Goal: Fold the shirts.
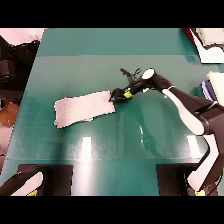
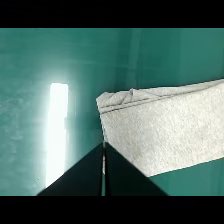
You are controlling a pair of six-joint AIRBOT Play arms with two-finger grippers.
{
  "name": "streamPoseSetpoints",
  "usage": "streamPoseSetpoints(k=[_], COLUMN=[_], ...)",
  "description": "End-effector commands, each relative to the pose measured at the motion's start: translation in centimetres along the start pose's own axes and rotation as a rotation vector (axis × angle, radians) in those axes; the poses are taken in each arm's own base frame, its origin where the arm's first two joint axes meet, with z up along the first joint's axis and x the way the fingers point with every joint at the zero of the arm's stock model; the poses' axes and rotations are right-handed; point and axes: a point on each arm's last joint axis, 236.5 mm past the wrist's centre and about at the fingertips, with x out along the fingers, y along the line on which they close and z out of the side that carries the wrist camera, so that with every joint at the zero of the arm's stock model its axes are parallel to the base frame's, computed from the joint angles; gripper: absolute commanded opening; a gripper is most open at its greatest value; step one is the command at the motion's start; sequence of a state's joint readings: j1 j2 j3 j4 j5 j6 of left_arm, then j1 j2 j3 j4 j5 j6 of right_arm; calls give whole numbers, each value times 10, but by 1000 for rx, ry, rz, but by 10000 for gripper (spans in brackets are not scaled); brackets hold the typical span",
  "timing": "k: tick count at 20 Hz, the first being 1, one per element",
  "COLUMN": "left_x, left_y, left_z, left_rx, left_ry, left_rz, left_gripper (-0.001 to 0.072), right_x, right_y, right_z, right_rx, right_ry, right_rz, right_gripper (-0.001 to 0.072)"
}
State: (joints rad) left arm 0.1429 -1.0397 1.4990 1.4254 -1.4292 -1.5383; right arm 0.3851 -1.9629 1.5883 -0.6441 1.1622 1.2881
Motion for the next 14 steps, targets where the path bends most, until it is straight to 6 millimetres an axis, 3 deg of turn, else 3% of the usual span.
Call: streamPoseSetpoints(k=[1,3,6,7,8,11,14], left_x=[3,3,3,3,3,2,2], left_y=[-1,-2,-4,-5,-5,-6,-6], left_z=[-3,-4,-9,-10,-10,-9,-9], left_rx=[9,11,19,19,21,23,23], left_ry=[12,15,36,39,38,36,36], left_rz=[-5,-10,-19,-23,-25,-29,-28], left_gripper=[26,26,26,26,26,26,26], right_x=[44,65,74,71,64,28,-40], right_y=[42,60,85,93,100,109,95], right_z=[8,4,5,6,8,25,53], right_rx=[-10,-51,-136,-175,-217,-278,-279], right_ry=[-13,9,10,8,10,-1,-66], right_rz=[101,115,133,141,152,177,178], right_gripper=[533,513,373,170,13,10,9])
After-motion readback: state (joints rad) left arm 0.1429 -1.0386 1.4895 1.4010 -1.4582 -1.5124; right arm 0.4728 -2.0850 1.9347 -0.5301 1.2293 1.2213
